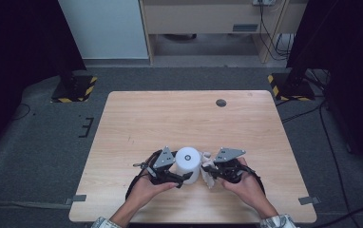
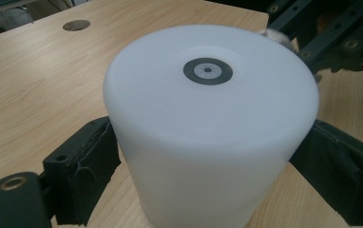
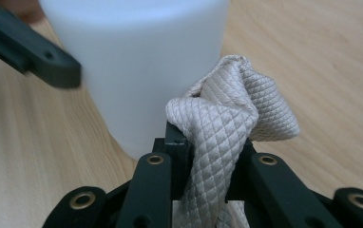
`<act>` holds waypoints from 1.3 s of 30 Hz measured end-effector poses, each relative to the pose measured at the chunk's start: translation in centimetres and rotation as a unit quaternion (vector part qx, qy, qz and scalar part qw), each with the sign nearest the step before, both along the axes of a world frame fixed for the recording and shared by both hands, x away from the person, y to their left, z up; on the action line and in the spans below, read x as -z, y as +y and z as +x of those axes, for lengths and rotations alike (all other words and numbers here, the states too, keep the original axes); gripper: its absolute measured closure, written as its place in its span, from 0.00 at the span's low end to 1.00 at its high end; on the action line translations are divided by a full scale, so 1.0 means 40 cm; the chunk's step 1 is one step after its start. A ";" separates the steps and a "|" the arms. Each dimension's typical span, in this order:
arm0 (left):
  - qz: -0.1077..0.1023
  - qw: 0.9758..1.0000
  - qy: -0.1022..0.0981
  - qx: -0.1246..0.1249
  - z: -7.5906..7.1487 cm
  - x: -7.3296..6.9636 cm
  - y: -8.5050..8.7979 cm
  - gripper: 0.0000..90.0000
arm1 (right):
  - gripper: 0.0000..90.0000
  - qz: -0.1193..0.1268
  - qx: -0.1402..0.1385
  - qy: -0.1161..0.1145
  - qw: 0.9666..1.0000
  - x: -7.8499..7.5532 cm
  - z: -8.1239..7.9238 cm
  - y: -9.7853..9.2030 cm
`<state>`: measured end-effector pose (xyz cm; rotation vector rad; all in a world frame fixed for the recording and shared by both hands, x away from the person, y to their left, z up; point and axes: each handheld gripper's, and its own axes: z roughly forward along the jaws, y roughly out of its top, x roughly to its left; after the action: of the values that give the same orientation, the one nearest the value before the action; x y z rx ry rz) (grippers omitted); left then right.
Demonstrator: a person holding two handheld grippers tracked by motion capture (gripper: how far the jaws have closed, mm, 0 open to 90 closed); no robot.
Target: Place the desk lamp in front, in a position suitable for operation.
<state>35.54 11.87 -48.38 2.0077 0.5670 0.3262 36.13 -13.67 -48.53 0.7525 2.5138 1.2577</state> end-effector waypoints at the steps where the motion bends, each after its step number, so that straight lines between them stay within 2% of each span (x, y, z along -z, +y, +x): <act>1: 0.000 1.000 0.000 0.000 0.000 0.000 0.000 0.10 | 0.86 -0.009 0.000 0.004 1.000 0.008 0.002 0.003; 3: 0.000 1.000 0.000 0.000 0.000 0.000 0.000 0.10 | 0.86 -0.016 0.000 0.008 1.000 0.015 0.005 0.006; 4: 0.000 1.000 0.001 0.000 0.000 0.000 0.000 0.10 | 0.86 -0.032 0.001 0.020 0.999 0.032 0.010 0.013; 8: 0.000 1.000 0.000 0.000 0.000 0.000 0.000 0.10 | 0.86 -0.044 0.004 0.023 0.999 0.042 0.013 0.019; 12: 0.001 1.000 0.000 0.000 0.000 0.000 0.000 0.10 | 0.86 -0.036 0.003 0.017 0.999 0.029 0.007 0.016; 15: 0.001 1.000 0.000 0.000 0.000 0.000 0.000 0.10 | 0.86 -0.003 0.002 -0.001 1.000 -0.010 -0.010 0.002; 20: 0.002 1.000 0.000 0.000 0.000 0.000 0.000 0.10 | 0.86 0.028 -0.006 -0.014 1.000 -0.047 -0.038 -0.010; 25: 0.002 1.000 0.000 0.000 0.000 0.000 0.000 0.10 | 0.86 0.012 -0.016 -0.007 1.000 -0.034 -0.044 -0.002; 28: 0.002 1.000 0.000 0.000 0.001 0.000 0.000 0.10 | 0.86 -0.014 -0.026 0.008 1.000 -0.003 -0.039 0.006; 32: 0.002 1.000 0.000 0.002 0.001 -0.001 0.001 0.10 | 0.86 -0.023 -0.025 0.006 0.999 0.003 -0.041 0.010; 34: 0.003 1.000 0.001 0.002 0.002 -0.001 0.001 0.10 | 0.86 -0.023 -0.024 0.001 0.999 -0.001 -0.043 0.010; 39: 0.003 1.000 0.001 0.002 0.002 -0.001 0.002 0.10 | 0.86 0.019 -0.017 -0.019 0.999 -0.038 -0.052 -0.003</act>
<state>35.62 11.94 -48.34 2.0149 0.5630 0.3239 34.07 -13.78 -47.02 0.6902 2.4881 1.3225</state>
